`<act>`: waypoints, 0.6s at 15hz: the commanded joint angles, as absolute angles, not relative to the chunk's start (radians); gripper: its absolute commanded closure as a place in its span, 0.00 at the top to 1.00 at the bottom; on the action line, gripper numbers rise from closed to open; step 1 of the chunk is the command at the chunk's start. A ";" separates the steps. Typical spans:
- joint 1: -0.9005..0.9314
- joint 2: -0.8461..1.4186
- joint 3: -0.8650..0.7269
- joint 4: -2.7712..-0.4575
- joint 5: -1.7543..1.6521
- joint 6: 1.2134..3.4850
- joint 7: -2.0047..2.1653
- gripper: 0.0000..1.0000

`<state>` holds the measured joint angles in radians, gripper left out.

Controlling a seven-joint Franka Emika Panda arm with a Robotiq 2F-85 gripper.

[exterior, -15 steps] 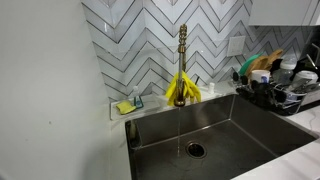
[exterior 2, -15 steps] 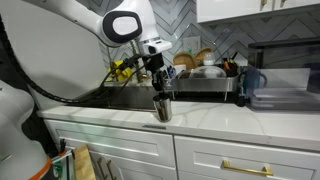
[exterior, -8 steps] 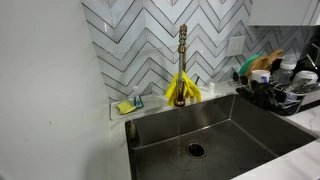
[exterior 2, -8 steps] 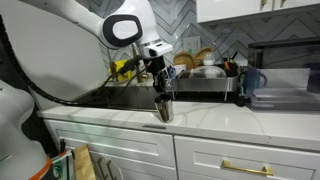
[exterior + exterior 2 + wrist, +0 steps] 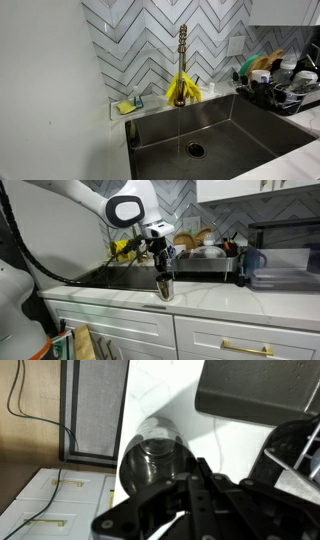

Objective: Rinse the cup

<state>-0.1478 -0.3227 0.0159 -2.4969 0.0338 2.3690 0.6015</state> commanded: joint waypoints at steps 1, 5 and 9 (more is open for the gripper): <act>-0.143 -0.282 0.009 -2.482 0.052 2.356 0.585 0.01; -0.140 -0.269 0.005 -2.474 0.056 2.353 0.579 0.01; -0.137 -0.259 0.003 -2.463 0.060 2.340 0.574 0.12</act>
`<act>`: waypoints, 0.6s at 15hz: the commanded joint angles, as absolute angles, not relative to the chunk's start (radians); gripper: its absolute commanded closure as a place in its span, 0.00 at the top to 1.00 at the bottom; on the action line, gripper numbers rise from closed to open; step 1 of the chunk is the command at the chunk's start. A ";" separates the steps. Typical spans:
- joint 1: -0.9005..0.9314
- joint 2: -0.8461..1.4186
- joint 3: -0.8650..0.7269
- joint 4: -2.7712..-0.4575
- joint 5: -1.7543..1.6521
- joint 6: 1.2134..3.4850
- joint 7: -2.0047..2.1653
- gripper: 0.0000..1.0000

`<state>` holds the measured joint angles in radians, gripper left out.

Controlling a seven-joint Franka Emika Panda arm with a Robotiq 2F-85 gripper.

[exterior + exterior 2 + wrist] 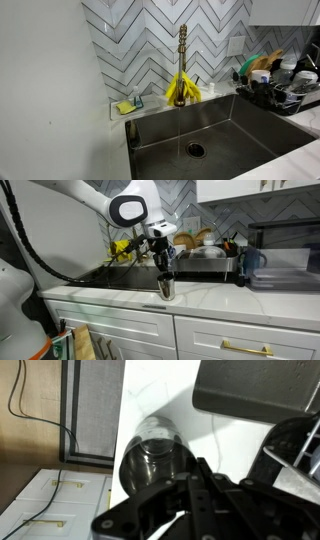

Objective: Rinse the cup

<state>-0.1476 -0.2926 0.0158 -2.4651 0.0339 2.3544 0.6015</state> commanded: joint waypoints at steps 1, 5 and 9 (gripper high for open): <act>-0.137 -0.257 0.002 -2.461 0.062 2.339 0.573 0.26; -0.134 -0.230 -0.001 -2.459 0.075 2.338 0.565 0.58; -0.133 -0.233 -0.003 -2.454 0.084 2.339 0.554 0.89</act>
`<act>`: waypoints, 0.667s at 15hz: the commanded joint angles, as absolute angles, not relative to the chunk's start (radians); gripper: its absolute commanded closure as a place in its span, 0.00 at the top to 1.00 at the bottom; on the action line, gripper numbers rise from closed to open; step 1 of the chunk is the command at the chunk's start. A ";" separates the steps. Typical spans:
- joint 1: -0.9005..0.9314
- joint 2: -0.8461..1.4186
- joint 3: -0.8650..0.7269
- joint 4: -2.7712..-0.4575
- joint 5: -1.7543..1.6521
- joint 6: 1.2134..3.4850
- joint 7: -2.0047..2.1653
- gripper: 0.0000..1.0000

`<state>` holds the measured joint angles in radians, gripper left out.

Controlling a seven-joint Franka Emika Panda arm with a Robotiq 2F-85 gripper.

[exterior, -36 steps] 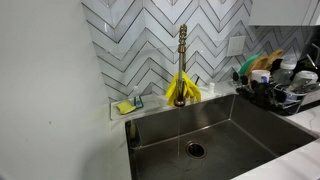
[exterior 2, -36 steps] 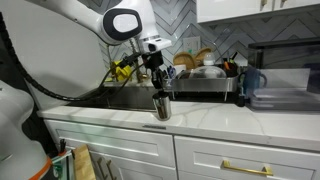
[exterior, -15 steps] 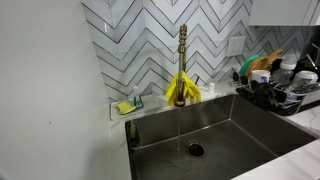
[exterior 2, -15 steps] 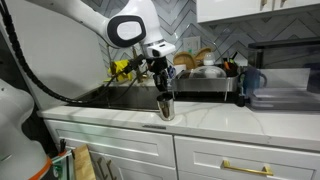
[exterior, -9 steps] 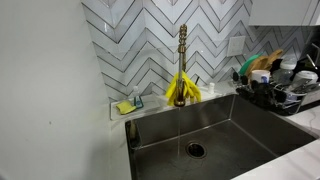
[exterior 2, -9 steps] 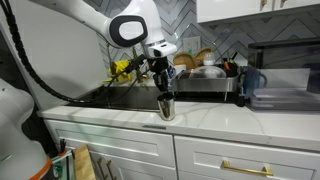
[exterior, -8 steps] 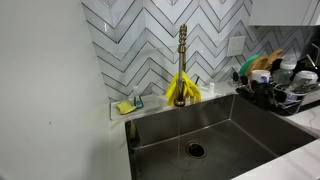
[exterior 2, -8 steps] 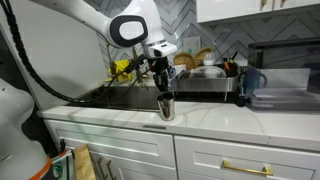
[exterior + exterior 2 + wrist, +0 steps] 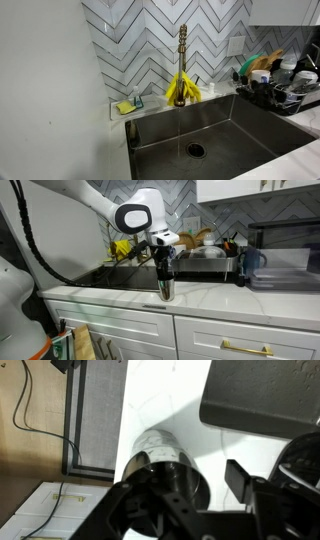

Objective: Rinse the cup

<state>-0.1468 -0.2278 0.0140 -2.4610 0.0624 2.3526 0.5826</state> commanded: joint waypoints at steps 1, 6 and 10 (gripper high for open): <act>-0.133 -0.237 -0.003 -2.453 0.083 2.341 0.553 0.96; -0.129 -0.246 -0.003 -2.438 0.094 2.341 0.541 1.00; -0.127 -0.271 -0.006 -2.426 0.117 2.326 0.538 1.00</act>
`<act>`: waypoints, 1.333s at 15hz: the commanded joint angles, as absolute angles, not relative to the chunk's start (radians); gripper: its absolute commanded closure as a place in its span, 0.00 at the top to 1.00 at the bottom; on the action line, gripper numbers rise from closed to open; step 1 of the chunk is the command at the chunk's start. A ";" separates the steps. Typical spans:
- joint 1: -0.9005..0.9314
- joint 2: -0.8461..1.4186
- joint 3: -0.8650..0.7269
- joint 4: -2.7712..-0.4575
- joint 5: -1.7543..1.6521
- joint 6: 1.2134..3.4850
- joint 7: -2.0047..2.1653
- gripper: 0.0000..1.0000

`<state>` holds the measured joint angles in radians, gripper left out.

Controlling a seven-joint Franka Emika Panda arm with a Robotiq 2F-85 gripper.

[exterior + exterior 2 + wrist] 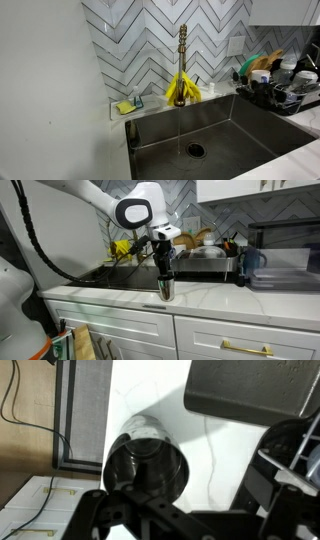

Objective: Rinse the cup

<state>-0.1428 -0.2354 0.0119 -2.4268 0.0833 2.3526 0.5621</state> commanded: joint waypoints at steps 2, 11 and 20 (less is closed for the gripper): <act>-0.126 -0.296 -0.004 -2.418 0.127 2.313 0.538 1.00; -0.106 -0.459 0.012 -2.289 0.007 1.898 0.298 1.00; -0.045 -0.521 0.070 -2.185 -0.130 1.763 0.116 1.00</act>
